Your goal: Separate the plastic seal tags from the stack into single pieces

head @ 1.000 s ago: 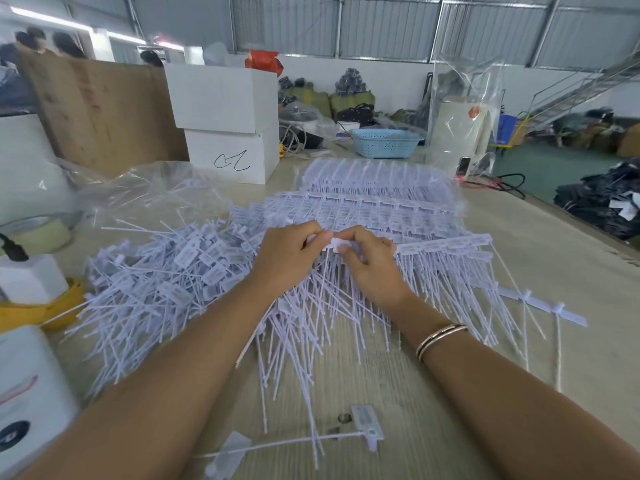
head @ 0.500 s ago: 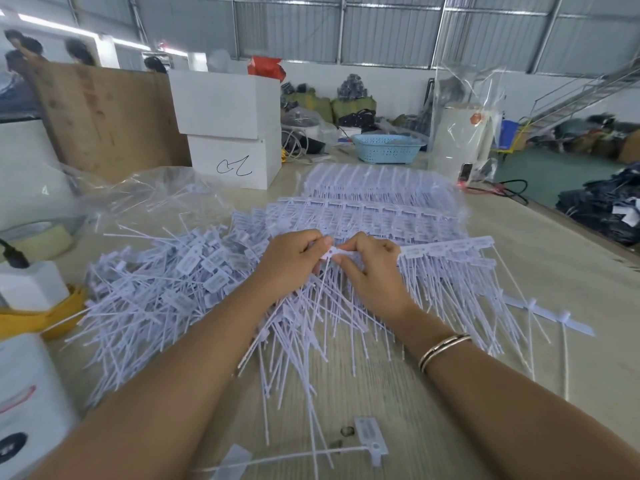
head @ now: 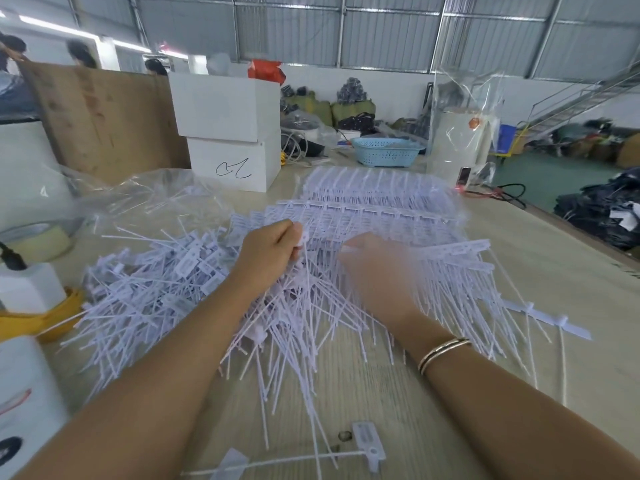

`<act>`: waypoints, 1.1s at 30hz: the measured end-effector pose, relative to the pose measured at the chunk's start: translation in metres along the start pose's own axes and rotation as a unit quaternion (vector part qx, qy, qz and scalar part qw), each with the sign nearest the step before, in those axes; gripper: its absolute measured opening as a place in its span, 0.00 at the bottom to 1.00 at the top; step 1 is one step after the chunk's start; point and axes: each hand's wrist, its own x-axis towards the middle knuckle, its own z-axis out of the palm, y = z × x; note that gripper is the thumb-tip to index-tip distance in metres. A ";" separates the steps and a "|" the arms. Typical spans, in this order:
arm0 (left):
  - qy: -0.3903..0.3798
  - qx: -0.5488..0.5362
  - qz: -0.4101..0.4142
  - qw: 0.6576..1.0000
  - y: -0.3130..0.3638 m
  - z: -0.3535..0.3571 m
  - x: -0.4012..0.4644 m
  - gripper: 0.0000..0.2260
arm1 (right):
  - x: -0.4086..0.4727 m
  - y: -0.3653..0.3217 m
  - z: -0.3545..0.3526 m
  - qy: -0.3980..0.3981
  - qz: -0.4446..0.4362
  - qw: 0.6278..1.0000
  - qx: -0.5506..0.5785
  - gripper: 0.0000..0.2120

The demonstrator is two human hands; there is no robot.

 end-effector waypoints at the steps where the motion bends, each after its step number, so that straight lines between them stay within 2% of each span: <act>1: 0.019 0.046 0.019 0.999 0.000 0.001 -0.001 0.17 | 0.000 0.001 0.001 0.003 0.000 1.000 -0.007 0.05; 2: 0.052 0.108 0.042 0.992 -0.001 0.001 0.000 0.16 | 0.001 0.002 0.002 0.005 -0.005 1.000 -0.013 0.03; 4: 0.133 0.265 0.079 0.952 0.001 0.001 0.001 0.15 | 0.002 0.002 0.003 0.008 -0.018 1.000 -0.015 0.02; 6: 0.163 0.370 0.072 0.912 -0.001 -0.002 0.002 0.13 | 0.000 0.001 0.003 0.017 -0.015 1.000 0.011 0.07; 9: 0.149 0.405 0.079 0.899 -0.004 -0.002 0.000 0.10 | -0.002 0.001 0.001 0.010 0.020 0.997 0.069 0.15; 12: 0.127 0.418 0.179 0.882 0.000 0.005 -0.002 0.08 | -0.002 0.000 0.000 0.001 0.026 0.997 0.074 0.21; 14: 0.078 0.377 0.224 0.895 0.004 0.009 -0.003 0.12 | -0.001 -0.002 0.000 -0.002 0.026 0.997 0.078 0.23; 16: -0.042 0.291 0.192 0.936 0.008 0.015 -0.005 0.20 | -0.001 -0.005 0.000 -0.007 0.010 0.997 0.074 0.24; 18: -0.114 0.254 0.163 0.947 0.008 0.023 -0.007 0.22 | -0.002 -0.008 0.001 -0.019 -0.034 0.998 0.059 0.24; 20: -0.110 0.216 0.166 0.956 0.008 0.027 -0.007 0.19 | -0.002 -0.010 0.001 -0.030 -0.065 0.997 0.043 0.22; 22: -0.089 0.124 0.162 0.975 0.009 0.025 -0.008 0.15 | 0.002 -0.011 -0.003 -0.026 -0.062 0.998 0.010 0.22; 25: -0.088 0.014 0.112 0.990 0.009 0.020 -0.009 0.13 | 0.011 -0.008 -0.014 -0.013 -0.034 0.991 -0.125 0.18; 27: -0.092 0.005 0.092 0.991 0.007 0.019 -0.008 0.14 | 0.013 -0.003 -0.016 -0.043 -0.001 0.978 -0.206 0.12; 28: -0.096 0.017 0.093 0.991 0.006 0.019 -0.007 0.15 | 0.012 -0.001 -0.015 -0.057 0.009 0.976 -0.212 0.11; 33: -0.101 0.057 0.108 0.987 0.002 0.024 -0.006 0.17 | 0.010 0.000 -0.013 -0.058 0.018 0.989 -0.136 0.08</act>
